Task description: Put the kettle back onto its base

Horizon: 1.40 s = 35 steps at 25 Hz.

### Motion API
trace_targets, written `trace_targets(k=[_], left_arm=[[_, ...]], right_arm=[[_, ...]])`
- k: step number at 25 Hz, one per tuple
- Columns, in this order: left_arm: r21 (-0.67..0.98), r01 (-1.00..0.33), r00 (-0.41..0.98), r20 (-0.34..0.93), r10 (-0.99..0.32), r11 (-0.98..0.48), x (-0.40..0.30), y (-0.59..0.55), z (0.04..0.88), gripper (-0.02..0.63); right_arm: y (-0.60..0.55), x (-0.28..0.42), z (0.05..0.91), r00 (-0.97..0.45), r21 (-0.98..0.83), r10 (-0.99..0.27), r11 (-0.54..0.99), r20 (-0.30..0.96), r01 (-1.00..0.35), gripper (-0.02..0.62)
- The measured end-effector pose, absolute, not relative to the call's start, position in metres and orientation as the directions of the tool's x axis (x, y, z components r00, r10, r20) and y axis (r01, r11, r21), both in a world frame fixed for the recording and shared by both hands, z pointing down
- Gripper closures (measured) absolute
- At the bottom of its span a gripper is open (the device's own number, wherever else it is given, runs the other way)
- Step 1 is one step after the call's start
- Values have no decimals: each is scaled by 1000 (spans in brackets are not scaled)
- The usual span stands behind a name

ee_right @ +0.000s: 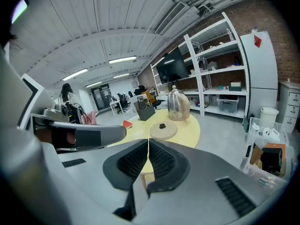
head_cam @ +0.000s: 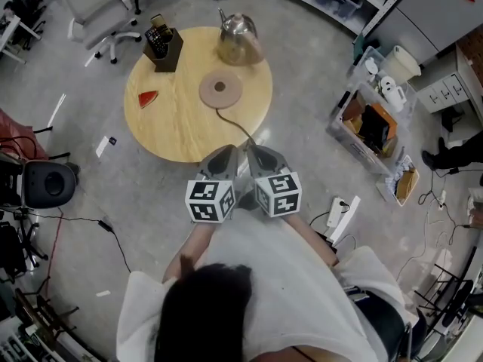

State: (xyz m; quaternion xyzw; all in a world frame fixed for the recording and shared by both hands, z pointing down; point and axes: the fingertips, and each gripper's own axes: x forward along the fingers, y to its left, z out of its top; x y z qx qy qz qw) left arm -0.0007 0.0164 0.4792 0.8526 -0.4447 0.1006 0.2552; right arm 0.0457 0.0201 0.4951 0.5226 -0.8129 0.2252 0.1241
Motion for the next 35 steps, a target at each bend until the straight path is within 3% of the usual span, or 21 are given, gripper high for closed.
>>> trace_targets(k=[35], left_arm=[[354,-832,548,409,-730,-427,55,-33,490,571]], right_arm=[[-28,92,512,-488,-229,-730,433,478,-872,568]])
